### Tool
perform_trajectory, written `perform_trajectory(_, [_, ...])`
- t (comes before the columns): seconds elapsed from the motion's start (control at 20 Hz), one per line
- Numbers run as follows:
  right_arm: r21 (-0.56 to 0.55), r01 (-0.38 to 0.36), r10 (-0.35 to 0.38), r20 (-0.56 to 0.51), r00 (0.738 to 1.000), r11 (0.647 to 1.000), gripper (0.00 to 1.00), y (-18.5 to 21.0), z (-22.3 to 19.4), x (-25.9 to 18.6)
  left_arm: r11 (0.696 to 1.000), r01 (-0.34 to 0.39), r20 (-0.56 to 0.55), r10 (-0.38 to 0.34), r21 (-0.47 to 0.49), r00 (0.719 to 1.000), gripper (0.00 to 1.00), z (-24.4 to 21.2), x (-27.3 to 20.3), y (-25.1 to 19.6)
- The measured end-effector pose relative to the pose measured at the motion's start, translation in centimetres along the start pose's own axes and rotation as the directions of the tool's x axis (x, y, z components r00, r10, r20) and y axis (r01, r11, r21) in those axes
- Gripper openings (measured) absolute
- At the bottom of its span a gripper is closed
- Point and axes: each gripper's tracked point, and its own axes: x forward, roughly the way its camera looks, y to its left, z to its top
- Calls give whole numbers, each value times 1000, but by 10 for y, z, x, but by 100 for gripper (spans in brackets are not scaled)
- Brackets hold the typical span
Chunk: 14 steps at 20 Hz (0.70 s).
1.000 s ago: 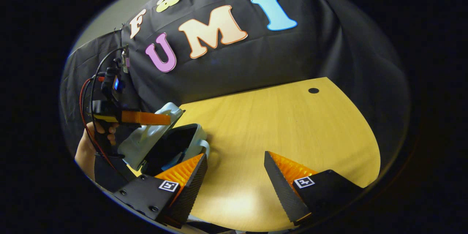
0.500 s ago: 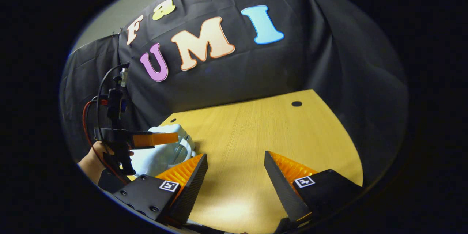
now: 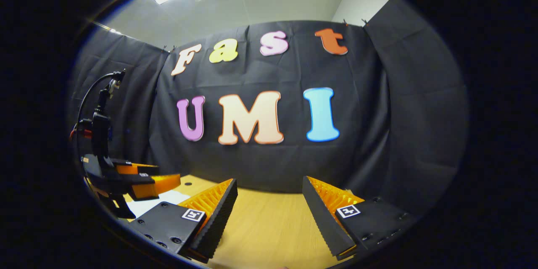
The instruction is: First open the suitcase, pack the skin care products into it, and then close the suitcase.
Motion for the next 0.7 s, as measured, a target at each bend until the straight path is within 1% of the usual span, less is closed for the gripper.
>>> perform_trajectory(0.1, [11, -29, 29, 42, 999, 1000, 97, 26, 16, 5, 1000, -13, 40, 13, 23, 999, 97, 19, -10, 13])
perform_trajectory(0.25, [-4, -38, 38, 63, 997, 999, 98, 50, 25, 9, 999, -8, 85, 5, 33, 996, 96, 33, -25, 24])
perform_trajectory(0.3, [-4, -46, 46, 69, 997, 999, 98, 60, 29, 10, 1000, -6, 94, 3, 29, 996, 99, 36, -34, 27])
perform_trajectory(0.35, [-7, -45, 46, 73, 996, 999, 98, 66, 31, 12, 1000, -3, 93, 1, 22, 996, 96, 36, -39, 31])
perform_trajectory(0.65, [-16, -57, 58, 91, 994, 998, 98, 98, 43, 11, 999, -42, 99, 44, -25, 994, 96, 38, -57, 73])
perform_trajectory(0.7, [-20, -59, 61, 90, 994, 998, 96, 103, 43, 10, 999, -44, 104, 47, -30, 994, 96, 40, -59, 77])
